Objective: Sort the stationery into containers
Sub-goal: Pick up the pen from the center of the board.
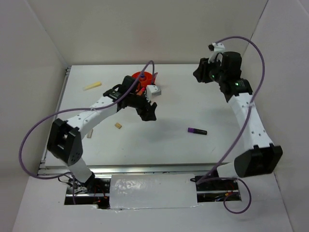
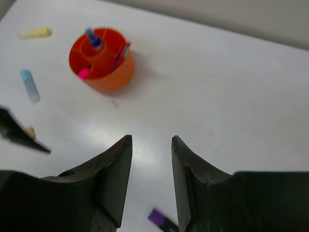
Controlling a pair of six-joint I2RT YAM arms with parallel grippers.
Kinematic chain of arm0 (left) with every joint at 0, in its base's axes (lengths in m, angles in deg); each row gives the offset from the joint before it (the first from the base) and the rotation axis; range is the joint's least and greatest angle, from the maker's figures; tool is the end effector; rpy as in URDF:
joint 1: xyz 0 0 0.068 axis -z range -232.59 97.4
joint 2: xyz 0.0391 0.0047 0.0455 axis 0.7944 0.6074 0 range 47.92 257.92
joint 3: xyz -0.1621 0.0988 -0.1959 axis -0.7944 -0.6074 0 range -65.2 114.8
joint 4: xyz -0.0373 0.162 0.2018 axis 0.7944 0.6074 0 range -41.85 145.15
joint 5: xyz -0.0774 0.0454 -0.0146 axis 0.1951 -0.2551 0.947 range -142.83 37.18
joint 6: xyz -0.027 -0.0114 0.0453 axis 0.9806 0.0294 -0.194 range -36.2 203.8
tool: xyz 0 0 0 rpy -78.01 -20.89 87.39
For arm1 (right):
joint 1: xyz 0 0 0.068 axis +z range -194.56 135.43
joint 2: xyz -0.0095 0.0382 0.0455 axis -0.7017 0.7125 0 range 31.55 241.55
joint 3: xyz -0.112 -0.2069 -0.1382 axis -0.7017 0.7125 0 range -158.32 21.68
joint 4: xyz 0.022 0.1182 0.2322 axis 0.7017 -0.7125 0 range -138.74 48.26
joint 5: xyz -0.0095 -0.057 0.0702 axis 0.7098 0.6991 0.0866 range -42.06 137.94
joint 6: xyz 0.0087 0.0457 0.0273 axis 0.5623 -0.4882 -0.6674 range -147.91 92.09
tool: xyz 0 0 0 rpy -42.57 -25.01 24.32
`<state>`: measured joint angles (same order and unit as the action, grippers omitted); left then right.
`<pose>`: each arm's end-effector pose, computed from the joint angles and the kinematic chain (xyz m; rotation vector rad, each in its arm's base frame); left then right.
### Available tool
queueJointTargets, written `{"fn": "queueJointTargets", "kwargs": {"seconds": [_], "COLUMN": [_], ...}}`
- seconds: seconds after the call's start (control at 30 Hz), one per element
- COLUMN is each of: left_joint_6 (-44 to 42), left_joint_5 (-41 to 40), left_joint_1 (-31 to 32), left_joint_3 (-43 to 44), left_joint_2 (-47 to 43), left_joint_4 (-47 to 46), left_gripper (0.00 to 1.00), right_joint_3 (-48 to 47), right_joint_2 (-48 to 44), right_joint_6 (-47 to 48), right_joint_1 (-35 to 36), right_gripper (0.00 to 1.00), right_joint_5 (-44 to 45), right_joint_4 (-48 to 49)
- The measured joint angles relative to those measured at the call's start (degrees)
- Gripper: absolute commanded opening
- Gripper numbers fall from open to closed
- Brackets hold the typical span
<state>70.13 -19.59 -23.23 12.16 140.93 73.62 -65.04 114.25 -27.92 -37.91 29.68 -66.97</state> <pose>0.3078 -0.1956 0.3005 1.1103 1.9828 -0.8056 0.3237 0.0489 0.4134 -0.3236 1.9136 0.3862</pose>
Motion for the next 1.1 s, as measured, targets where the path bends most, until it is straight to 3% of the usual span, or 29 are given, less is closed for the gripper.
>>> {"fn": "queueJointTargets", "kwargs": {"seconds": [0.17, 0.47, 0.83, 1.1], "left_joint_6": [0.6, 4.8, 6.8, 7.8], "left_joint_5": [3.9, 4.7, 5.7, 6.7], "left_joint_1": [1.2, 1.1, -3.8, -7.3], "left_joint_3": [6.2, 5.6, -3.5, -6.8], "left_joint_2": [8.4, 8.8, -5.1, -10.1], "left_joint_4": [-0.4, -5.2, -4.9, -4.7], "left_gripper": [0.85, 0.88, 0.94, 0.94], "right_joint_3": [5.8, 16.4, 20.7, 23.9], "right_joint_2": [-6.9, 1.7, 10.0, 15.0], "right_joint_6": [9.1, 26.4, 37.7, 41.2], "right_joint_1": [-0.5, 0.0, 3.3, 5.9], "right_gripper": [0.44, 0.46, 0.48, 0.48], "right_joint_5": [-1.5, 8.6, 13.4, 14.1], "right_joint_4": [-10.9, -26.6, -27.8, -26.0]}}
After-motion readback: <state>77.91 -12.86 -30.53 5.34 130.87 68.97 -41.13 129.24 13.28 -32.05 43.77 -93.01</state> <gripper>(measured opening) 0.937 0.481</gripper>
